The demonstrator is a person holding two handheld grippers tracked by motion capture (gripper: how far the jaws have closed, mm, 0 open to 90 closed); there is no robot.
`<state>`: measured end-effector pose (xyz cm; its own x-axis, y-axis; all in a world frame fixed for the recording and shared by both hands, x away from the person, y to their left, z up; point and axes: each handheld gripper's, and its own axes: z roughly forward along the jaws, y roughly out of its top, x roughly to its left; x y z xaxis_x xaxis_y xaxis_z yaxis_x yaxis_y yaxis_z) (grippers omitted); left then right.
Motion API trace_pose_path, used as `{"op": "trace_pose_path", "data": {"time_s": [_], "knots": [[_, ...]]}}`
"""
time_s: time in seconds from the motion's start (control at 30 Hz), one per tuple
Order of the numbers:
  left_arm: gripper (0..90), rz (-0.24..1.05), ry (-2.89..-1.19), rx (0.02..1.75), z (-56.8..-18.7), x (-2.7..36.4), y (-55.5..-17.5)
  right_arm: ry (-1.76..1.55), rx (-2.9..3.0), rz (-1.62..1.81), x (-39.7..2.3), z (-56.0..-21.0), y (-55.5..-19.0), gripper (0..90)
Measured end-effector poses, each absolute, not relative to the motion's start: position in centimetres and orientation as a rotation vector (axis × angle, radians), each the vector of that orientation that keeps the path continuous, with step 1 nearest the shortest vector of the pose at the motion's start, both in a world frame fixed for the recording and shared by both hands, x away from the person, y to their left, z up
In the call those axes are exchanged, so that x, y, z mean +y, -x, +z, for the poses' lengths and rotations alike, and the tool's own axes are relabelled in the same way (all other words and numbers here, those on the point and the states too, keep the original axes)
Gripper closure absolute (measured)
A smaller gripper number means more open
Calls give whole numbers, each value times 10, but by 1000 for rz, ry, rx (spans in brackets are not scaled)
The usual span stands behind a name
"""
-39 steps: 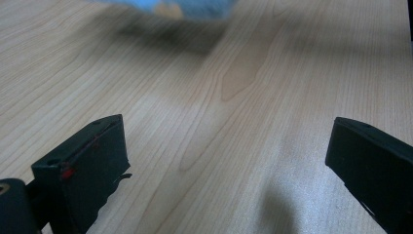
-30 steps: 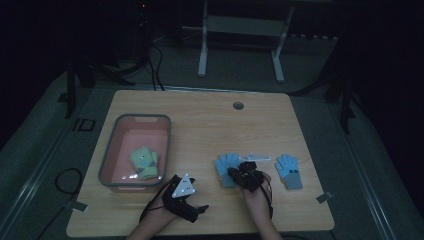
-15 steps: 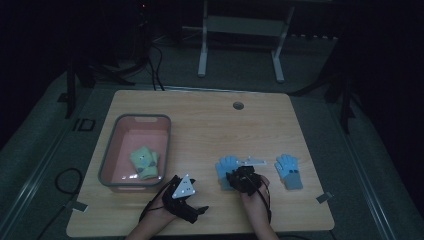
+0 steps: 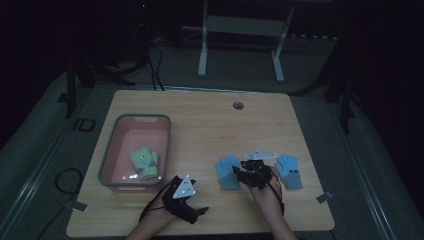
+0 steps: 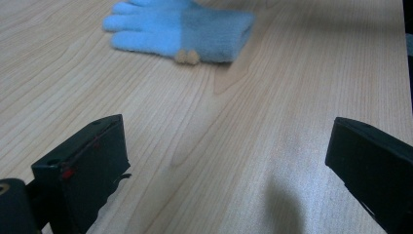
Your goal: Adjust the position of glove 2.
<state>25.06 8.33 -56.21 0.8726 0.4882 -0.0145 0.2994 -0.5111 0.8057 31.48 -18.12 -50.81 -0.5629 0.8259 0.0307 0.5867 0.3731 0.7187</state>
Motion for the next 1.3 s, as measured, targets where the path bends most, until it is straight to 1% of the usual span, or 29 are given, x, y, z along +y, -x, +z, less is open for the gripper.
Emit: {"op": "trace_pose_path", "data": {"time_s": [0.1, 0.13, 0.17, 0.27, 0.3, 0.37, 0.47, 0.5, 0.53, 0.57, 0.67, 0.87, 0.9, 1.0, 1.1, 1.3], "knots": [[20, 275, -2135, 573, -562, 84, -250, -1209, 2299, 981, -199, -499, -320, 595], [20, 275, -2135, 573, -562, 84, -250, -1209, 2299, 981, -199, -499, -320, 595], [20, 275, -2131, 575, -562, 84, -250, -1205, 2283, 954, -211, -493, -322, 608], [20, 276, -2128, 582, -563, 84, -250, -1191, 2275, 942, -230, -486, -324, 609], [20, 276, -2128, 582, -563, 84, -250, -1191, 2275, 942, -230, -486, -324, 609], [20, 280, -2129, 582, -563, 84, -250, -1203, 2259, 947, -251, -480, -326, 613], [20, 260, -2113, 589, -564, 86, -251, -1231, 2228, 951, -271, -477, -329, 613], [20, 245, -2113, 594, -566, 86, -252, -1231, 2228, 951, -271, -477, -329, 613], [20, 245, -2116, 599, -567, 87, -252, -1260, 2211, 947, -285, -478, -332, 612], [20, 242, -2117, 603, -567, 87, -252, -1260, 2211, 947, -285, -478, -332, 612], [20, 239, -2099, 607, -567, 87, -252, -1242, 2226, 935, -305, -480, -336, 618], [20, 248, -2114, 601, -565, 86, -251, -1198, 2262, 911, -328, -482, -340, 633], [20, 250, -2114, 599, -564, 86, -251, -1196, 2279, 904, -337, -486, -342, 646], [20, 259, -2116, 598, -563, 86, -250, -1198, 2300, 901, -344, -490, -343, 647], [20, 258, -2110, 605, -562, 87, -249, -1222, 2325, 867, -355, -503, -344, 655], [20, 264, -2120, 599, -563, 86, -249, -1237, 2362, 827, -360, -522, -341, 632]]}}
